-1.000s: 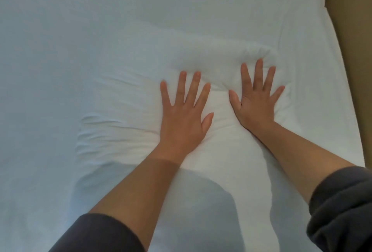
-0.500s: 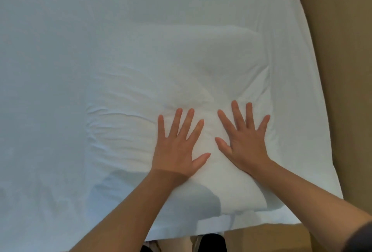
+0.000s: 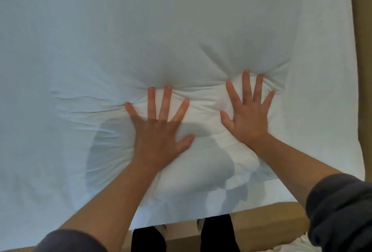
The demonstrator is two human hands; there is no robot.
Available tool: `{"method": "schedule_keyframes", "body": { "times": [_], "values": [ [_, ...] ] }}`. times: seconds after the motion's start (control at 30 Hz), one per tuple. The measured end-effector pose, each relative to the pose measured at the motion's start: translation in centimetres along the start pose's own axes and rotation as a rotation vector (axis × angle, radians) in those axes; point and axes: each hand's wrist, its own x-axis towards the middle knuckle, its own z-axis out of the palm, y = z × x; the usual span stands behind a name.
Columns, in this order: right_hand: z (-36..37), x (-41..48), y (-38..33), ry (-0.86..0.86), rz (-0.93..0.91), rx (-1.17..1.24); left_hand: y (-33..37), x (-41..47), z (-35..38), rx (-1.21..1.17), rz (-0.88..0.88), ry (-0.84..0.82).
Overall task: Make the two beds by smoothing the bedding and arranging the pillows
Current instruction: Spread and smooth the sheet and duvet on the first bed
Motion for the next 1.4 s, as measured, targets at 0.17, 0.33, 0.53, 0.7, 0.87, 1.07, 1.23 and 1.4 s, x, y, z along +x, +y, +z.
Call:
{"method": "schedule_keyframes", "body": {
  "times": [0.17, 0.33, 0.53, 0.7, 0.87, 1.07, 1.23, 1.4],
  "values": [
    [4.4, 2.6, 2.0, 0.072, 0.029, -0.004, 1.4, 3.3, 5.3, 0.010, -0.007, 0.035],
    [4.0, 2.7, 2.5, 0.046, 0.042, -0.009, 1.9, 3.9, 5.4, 0.022, -0.011, 0.024],
    [-1.7, -0.1, 0.7, -0.042, 0.010, 0.019, 0.8, 1.1, 0.3, -0.008, -0.001, -0.059],
    [-10.8, 2.5, -3.0, 0.212, -0.103, 0.179, -3.2, 4.6, -8.0, -0.065, 0.019, 0.160],
    [-16.7, 13.1, -6.6, 0.195, -0.079, 0.092, -8.0, 13.8, -12.8, 0.049, -0.121, 0.119],
    [-10.9, 17.5, -4.9, 0.060, -0.086, -0.004, -9.0, 17.1, -7.3, 0.072, -0.103, -0.085],
    [-4.8, 19.5, -3.7, 0.107, -0.067, -0.088, -8.2, 18.4, -1.5, 0.117, -0.086, -0.031],
    [-1.2, 21.3, -3.4, 0.229, -0.093, -0.060, -7.7, 19.6, 2.8, 0.092, -0.091, 0.086]
  ]
}}
